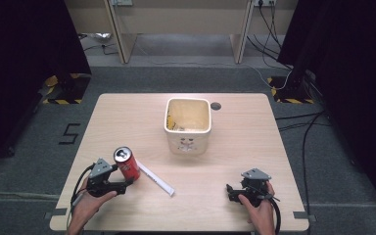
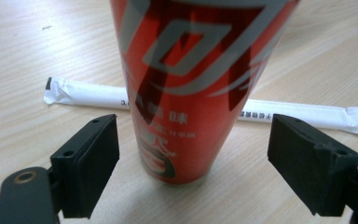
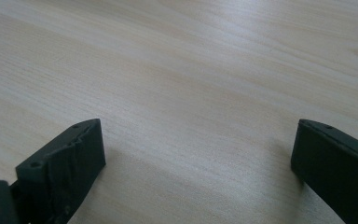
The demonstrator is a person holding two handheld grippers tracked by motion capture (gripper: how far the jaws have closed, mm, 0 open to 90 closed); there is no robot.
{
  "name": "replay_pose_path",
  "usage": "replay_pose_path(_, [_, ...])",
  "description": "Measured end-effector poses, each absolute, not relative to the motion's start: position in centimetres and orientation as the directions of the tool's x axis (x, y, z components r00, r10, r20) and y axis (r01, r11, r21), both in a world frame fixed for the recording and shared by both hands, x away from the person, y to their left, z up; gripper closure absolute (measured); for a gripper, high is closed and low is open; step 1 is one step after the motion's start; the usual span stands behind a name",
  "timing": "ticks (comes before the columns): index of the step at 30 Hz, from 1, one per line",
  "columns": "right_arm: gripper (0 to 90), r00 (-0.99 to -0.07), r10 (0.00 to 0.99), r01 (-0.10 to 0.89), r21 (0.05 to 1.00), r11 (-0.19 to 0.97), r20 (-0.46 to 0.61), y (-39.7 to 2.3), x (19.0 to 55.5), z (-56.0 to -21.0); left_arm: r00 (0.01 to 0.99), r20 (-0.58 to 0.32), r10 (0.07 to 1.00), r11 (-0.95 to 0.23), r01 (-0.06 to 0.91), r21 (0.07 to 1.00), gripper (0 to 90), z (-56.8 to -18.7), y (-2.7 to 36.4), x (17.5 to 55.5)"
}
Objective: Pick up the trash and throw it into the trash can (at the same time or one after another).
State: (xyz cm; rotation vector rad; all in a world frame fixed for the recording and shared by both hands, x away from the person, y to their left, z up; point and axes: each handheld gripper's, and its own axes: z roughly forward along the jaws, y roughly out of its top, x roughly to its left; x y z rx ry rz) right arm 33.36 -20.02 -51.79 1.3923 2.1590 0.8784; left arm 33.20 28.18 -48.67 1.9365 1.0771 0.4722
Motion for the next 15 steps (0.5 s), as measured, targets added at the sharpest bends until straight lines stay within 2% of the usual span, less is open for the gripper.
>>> replay_pose_path(15, [2.9, -0.407, 0.914, 0.648, 0.702, 0.295, -0.009, -20.0, 33.3, -51.8, 0.552, -0.052, 0.832, -0.270, 0.487, 0.831, 16.6, -47.9, 27.4, 34.5])
